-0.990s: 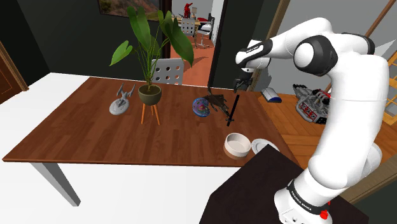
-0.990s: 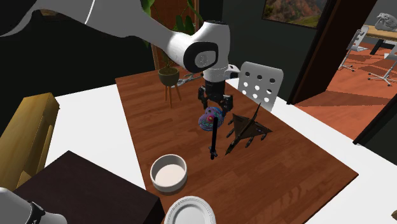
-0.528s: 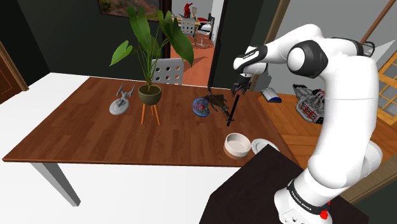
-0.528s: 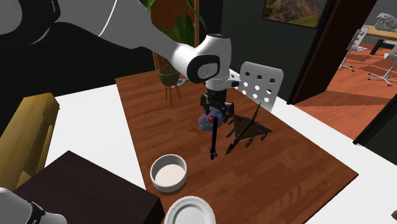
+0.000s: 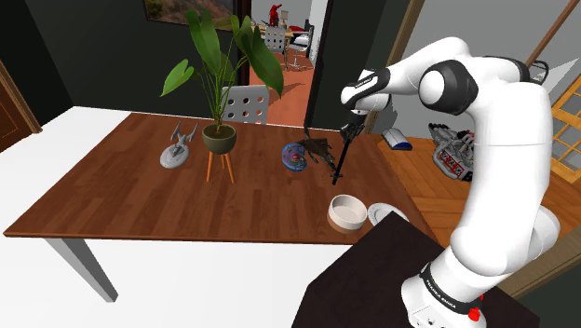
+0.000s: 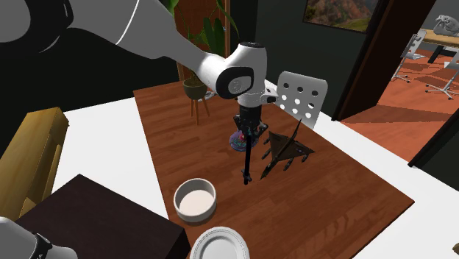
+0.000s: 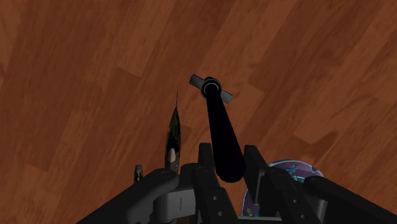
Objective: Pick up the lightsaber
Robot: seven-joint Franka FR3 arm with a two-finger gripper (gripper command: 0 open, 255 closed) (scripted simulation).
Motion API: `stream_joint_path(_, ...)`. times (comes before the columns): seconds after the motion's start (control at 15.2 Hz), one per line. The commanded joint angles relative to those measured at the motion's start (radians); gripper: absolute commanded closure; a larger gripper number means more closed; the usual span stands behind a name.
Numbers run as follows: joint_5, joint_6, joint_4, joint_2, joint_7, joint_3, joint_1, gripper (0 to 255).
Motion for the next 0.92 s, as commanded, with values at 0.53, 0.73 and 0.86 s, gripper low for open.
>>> stream_joint_path(0.53, -0.009, -0.039, 0.011, -0.028, 0.004, -0.006, 0.003, 255)
stream_joint_path(0.73, -0.016, -0.069, 0.020, -0.049, 0.008, -0.011, 0.006, 255)
stream_joint_path(0.86, -0.020, -0.090, 0.028, -0.063, 0.011, -0.013, 0.007, 255)
